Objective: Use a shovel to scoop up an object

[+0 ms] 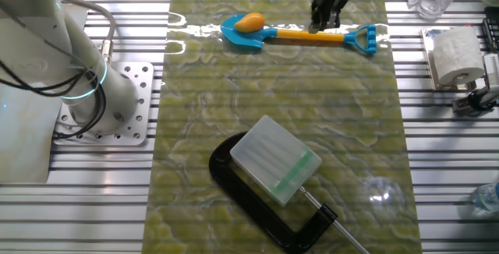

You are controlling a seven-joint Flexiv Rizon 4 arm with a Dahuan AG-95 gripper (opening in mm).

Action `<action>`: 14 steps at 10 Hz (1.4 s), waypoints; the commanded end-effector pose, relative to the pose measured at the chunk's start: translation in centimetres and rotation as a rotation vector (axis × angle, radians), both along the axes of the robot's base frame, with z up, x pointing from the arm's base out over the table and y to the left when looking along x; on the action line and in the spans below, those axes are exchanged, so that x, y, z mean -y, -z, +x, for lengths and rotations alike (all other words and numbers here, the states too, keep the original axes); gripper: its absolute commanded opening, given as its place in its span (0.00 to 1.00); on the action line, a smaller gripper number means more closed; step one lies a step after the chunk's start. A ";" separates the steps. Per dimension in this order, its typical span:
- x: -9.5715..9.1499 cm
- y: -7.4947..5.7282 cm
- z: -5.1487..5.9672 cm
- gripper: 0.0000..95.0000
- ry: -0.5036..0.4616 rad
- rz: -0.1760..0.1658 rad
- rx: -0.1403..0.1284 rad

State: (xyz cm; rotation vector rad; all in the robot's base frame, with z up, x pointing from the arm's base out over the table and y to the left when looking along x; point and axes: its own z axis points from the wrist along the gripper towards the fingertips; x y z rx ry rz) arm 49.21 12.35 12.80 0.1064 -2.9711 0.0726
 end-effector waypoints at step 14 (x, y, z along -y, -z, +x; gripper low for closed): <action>1.5 -4.6 -9.7 0.00 -0.158 0.096 0.116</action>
